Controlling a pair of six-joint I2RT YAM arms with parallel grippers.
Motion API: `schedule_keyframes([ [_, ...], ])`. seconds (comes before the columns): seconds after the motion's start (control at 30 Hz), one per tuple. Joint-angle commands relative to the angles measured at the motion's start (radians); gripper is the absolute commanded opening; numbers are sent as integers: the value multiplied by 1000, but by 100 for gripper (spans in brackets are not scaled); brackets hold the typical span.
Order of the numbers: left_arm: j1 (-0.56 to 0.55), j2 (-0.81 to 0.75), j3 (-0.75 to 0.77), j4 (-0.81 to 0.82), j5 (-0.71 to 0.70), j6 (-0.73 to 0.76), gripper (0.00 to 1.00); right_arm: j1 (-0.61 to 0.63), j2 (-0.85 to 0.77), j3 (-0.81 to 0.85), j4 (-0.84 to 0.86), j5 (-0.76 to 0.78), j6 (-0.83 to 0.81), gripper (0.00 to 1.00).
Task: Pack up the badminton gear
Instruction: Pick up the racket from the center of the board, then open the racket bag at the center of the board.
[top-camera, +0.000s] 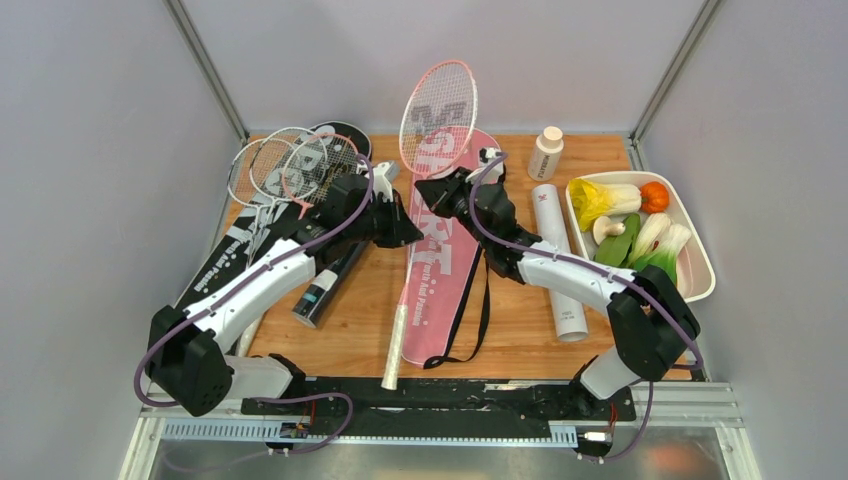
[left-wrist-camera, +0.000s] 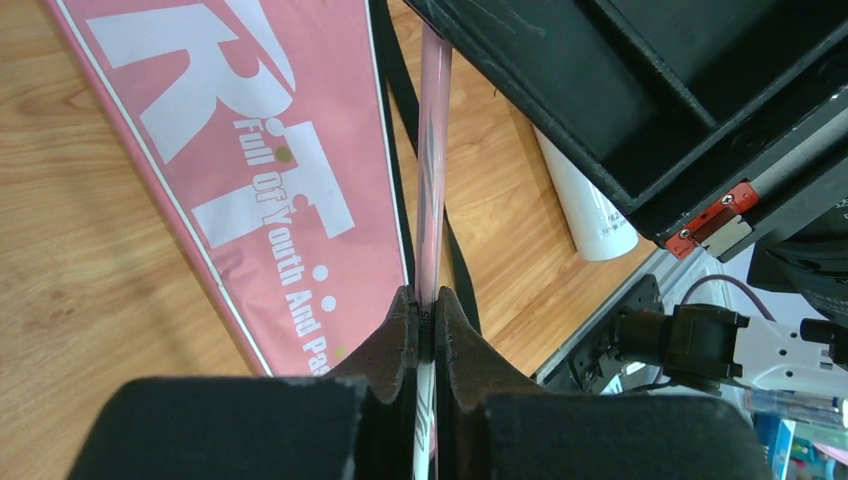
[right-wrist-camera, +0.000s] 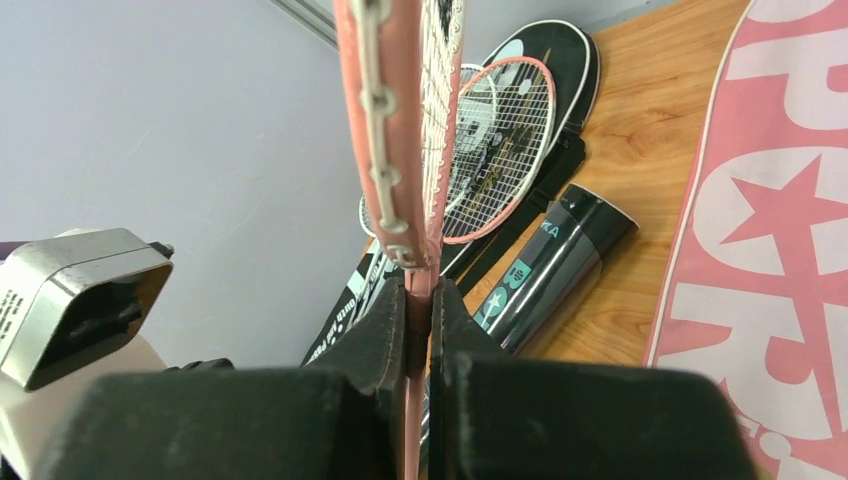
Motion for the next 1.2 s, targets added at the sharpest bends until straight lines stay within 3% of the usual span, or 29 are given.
schedule_keyframes([
  [0.0,-3,-37,12,53,51,-10,16,-14,-5,33,43,8,-50,0],
  [0.17,-3,-43,33,24,96,45,50,-75,-47,-1,14,-118,-17,0],
  [0.23,-3,-45,39,14,124,66,54,-96,-69,-4,-28,-144,-29,0],
  [0.43,-3,-56,67,-95,50,201,57,-195,-179,-71,-131,-258,-45,0],
  [0.6,-12,-61,59,-156,-33,283,56,-344,-280,-158,-179,-473,-51,0],
  [0.7,-41,-42,61,-176,-136,289,55,-401,-362,-169,-304,-547,-87,0],
  [0.93,-185,28,-11,-22,-317,211,54,-468,-560,-225,-562,-596,-145,0],
  [1.17,-377,198,28,10,-533,170,53,-524,-722,-257,-739,-574,-191,0],
])
